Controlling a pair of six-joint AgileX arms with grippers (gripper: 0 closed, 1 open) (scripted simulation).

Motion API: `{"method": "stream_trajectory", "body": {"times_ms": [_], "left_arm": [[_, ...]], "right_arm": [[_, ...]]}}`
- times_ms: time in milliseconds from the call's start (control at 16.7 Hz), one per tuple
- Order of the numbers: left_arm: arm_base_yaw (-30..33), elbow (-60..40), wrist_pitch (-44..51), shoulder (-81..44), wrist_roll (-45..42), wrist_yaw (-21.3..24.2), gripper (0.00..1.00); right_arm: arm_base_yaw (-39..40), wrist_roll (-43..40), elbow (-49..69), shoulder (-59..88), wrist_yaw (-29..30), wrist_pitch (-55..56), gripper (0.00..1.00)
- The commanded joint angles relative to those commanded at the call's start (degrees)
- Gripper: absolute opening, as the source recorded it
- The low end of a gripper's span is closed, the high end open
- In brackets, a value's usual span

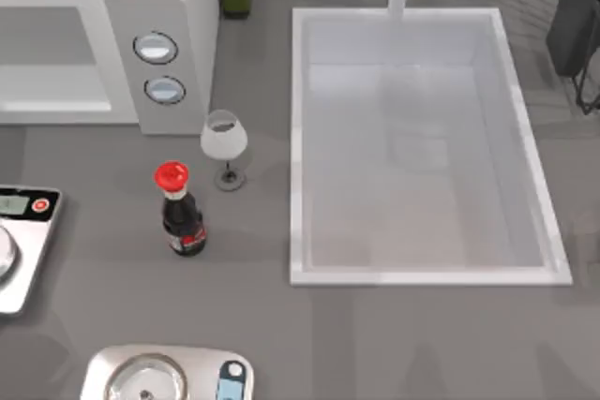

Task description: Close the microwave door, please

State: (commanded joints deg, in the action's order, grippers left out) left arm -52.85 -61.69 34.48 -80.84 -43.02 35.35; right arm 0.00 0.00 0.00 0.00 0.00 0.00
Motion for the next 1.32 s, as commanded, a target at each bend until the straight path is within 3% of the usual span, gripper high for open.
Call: {"method": "stream_trajectory", "body": {"times_ms": [300,720,1320], "left_arm": [[-5.24,-10.99,6.57,-13.56,-7.33,2.23,0.00],[-5.45,-11.66,6.89,-14.66,-8.00,2.27,0.00],[-5.83,2.53,-14.45,-21.73,-8.30,2.54,0.00]], "right_arm": [[0.00,0.00,0.00,0.00,0.00,0.00,1.00],[0.00,0.00,0.00,0.00,0.00,0.00,1.00],[0.00,0.00,0.00,0.00,0.00,0.00,1.00]]}}
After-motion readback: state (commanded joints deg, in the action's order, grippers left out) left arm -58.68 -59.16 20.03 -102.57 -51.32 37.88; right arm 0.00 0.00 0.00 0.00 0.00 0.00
